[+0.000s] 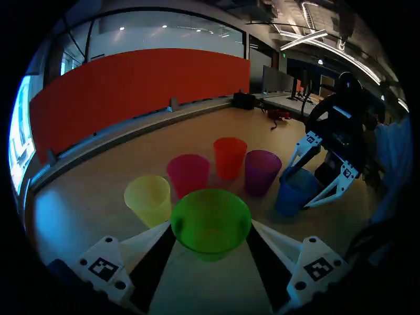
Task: Pour water
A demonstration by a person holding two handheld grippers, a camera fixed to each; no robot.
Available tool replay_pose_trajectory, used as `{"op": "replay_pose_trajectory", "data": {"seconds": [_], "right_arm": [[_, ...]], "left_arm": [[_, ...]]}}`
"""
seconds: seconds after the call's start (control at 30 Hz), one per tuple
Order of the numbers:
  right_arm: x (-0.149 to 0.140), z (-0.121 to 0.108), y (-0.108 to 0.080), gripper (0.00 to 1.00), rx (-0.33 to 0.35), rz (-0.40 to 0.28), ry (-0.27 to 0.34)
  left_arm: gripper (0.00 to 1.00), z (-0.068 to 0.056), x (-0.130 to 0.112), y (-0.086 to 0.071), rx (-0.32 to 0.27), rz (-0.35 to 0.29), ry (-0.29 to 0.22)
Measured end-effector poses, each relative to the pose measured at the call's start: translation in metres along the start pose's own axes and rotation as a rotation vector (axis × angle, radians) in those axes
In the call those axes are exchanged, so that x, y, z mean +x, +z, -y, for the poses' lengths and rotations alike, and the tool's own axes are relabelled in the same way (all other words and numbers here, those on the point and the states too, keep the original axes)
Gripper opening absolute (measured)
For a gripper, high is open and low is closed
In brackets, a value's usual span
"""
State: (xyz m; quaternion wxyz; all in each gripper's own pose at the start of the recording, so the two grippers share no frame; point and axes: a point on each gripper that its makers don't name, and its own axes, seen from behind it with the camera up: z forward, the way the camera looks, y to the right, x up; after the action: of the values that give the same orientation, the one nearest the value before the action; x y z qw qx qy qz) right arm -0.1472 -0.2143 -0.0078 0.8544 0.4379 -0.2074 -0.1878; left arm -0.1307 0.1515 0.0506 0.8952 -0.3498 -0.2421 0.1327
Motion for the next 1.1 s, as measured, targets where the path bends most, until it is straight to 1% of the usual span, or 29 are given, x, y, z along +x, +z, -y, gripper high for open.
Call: {"op": "replay_pose_trajectory", "data": {"seconds": [0.27,0.47,0.8,1.1], "right_arm": [[-0.001,0.002,-0.001,0.89,-0.008,0.005,-0.002],[0.011,0.004,-0.009,0.89,-0.017,-0.016,0.007],[0.047,0.001,-0.034,0.89,-0.049,-0.093,0.022],[0.082,-0.005,-0.061,0.89,-0.095,-0.177,0.004]], "left_arm": [[0.86,0.0,0.005,-0.009,0.008,-0.018,-0.008],[0.86,-0.003,0.013,-0.019,0.013,-0.044,-0.003],[0.86,-0.009,0.038,-0.043,0.03,-0.114,0.011],[0.87,-0.017,0.064,-0.066,0.032,-0.19,0.009]]}}
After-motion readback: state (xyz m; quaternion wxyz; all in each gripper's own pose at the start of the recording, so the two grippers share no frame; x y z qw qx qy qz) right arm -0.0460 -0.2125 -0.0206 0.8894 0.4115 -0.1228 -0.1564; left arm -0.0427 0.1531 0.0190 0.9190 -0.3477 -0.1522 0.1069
